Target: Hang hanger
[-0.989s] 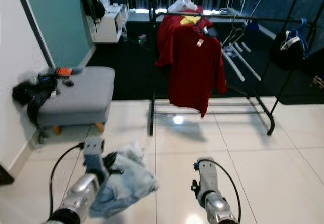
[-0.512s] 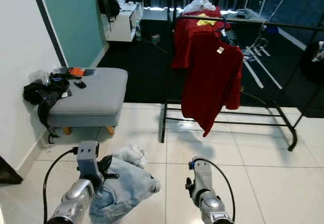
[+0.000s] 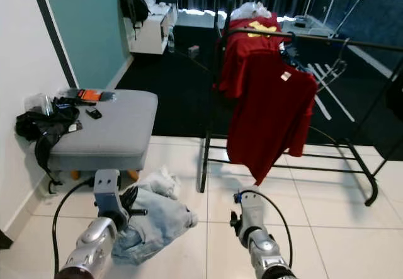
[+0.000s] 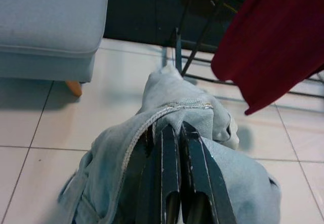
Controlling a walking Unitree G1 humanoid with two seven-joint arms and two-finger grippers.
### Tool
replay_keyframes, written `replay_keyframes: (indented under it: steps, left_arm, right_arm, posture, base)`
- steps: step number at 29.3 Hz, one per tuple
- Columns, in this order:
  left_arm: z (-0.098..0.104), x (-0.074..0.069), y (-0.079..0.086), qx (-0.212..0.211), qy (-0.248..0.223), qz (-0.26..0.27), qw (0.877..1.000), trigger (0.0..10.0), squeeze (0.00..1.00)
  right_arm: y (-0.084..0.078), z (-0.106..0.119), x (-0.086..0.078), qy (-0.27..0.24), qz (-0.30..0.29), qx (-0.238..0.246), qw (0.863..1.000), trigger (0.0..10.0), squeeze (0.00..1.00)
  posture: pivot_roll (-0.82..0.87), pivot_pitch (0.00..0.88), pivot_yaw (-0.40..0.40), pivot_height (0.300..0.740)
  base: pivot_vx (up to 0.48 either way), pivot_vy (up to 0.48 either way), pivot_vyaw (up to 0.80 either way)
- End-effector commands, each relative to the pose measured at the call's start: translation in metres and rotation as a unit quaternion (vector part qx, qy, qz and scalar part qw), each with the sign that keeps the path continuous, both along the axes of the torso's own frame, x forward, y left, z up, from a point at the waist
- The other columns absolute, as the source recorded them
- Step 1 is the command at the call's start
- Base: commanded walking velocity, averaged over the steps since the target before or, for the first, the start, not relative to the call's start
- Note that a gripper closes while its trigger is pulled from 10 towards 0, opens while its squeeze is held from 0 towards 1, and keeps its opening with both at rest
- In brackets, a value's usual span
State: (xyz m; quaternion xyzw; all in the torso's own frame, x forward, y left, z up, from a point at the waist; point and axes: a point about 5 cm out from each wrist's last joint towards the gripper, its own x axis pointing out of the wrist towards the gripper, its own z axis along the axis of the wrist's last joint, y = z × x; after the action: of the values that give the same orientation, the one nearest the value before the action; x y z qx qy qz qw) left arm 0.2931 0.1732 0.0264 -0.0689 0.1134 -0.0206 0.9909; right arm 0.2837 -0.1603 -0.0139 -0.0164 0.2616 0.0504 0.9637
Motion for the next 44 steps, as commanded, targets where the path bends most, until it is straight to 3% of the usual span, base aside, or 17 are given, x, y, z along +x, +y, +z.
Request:
replay_keyframes:
  steps: [1,15,21,26,36,41,43,44]
  left_arm:
    - [0.003,0.001,-0.004,-0.002,-0.007,-0.004,1.0,10.0,0.0]
    - [0.009,0.005,-0.003,0.012,-0.006,-0.007,1.0,10.0,0.0]
    - [0.012,0.008,-0.006,0.024,-0.009,-0.016,1.0,10.0,0.0]
    - [0.009,0.006,-0.002,0.007,0.007,0.025,1.0,10.0,0.0]
    - [0.015,0.012,-0.001,0.019,0.024,0.038,0.999,10.0,0.0]
    - [0.016,0.013,0.005,0.027,0.03,0.049,0.998,10.0,0.0]
    - [0.033,0.019,0.004,-0.005,-0.02,0.015,1.0,10.0,0.0]
    - [0.033,0.019,0.004,-0.005,-0.02,0.015,1.0,10.0,0.0]
  right_arm:
    - [0.0,0.004,0.004,-0.011,-0.003,0.004,1.0,10.0,0.0]
    - [-0.001,0.005,0.003,-0.022,-0.011,0.011,1.0,10.0,0.0]
    - [0.0,0.006,0.005,-0.022,-0.009,0.011,1.0,10.0,0.0]
    - [-0.004,0.007,0.005,-0.02,-0.007,0.009,1.0,10.0,0.0]
    - [-0.006,0.017,0.014,-0.039,0.013,0.02,0.999,10.0,0.0]
    - [-0.005,0.019,0.015,-0.038,0.057,0.009,0.998,10.0,0.0]
    - [-0.006,0.026,0.015,-0.066,0.116,-0.011,0.991,10.0,0.0]
    - [-0.006,0.026,0.015,-0.066,0.116,-0.011,0.991,10.0,0.0]
  posture:
    - [0.07,0.0,-0.056,0.74]
    - [0.07,0.0,-0.044,0.74]
    - [0.07,0.0,-0.045,0.74]
    - [0.07,0.0,-0.053,0.74]
    - [0.06,0.0,-0.053,0.74]
    - [0.05,0.0,-0.056,0.74]
    - [0.04,0.0,-0.053,0.74]
    - [0.04,0.0,-0.053,0.74]
  base:
    - [0.0,0.0,0.0]
    - [0.0,0.0,0.0]
    - [0.0,-0.432,0.0]
    - [0.0,-0.129,0.0]
    - [0.0,0.0,0.0]
    - [0.0,0.0,0.0]
    - [0.0,0.0,0.0]
    - [0.0,0.0,0.0]
